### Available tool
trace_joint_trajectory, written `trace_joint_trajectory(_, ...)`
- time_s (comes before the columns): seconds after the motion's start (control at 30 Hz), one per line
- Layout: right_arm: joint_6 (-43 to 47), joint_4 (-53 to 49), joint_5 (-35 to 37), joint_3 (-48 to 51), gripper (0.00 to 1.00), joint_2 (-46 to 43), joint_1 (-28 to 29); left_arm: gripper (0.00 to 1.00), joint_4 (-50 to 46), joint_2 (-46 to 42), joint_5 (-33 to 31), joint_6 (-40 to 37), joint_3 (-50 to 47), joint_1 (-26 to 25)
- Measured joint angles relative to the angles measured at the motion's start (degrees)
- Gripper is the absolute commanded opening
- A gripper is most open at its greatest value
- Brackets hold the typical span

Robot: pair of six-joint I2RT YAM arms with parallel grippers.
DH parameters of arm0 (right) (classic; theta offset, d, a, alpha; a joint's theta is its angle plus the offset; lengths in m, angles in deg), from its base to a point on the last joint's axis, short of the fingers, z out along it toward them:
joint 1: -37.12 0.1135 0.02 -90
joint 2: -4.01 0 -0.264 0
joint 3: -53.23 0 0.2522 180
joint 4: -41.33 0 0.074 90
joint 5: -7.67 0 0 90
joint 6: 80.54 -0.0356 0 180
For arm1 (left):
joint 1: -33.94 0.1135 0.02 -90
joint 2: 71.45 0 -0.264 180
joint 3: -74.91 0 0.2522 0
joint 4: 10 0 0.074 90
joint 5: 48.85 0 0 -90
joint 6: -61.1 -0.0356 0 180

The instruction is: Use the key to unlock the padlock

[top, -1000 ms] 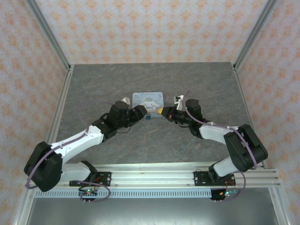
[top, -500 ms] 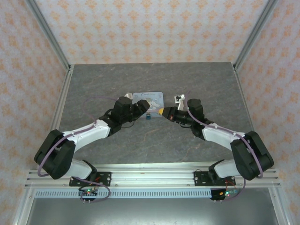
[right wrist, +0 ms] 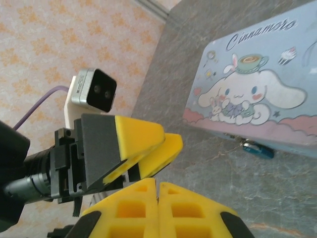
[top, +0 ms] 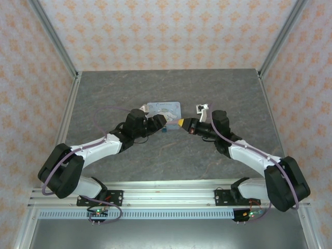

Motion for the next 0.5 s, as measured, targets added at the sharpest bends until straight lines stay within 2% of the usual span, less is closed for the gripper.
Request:
trace_joint_trajectory(0.1, 0.2, -2.3, 4.2, -0.5, 0.0, 0.4, 0.0, 0.56, 0.0, 0.0, 0.0, -1.0, -0.4, 0.0)
trace_joint_trajectory(0.23, -0.7, -4.1, 8.6, -3.1, 0.0, 5.2, -0.2, 0.55, -0.4, 1.1, -0.3, -5.0, -1.0, 0.0)
trace_joint_trajectory(0.5, -7.4, -0.9, 11.5, -8.0, 0.0, 16.4, -0.5, 0.53, -2.3, 7.8, -1.2, -14.3, -1.0, -0.7)
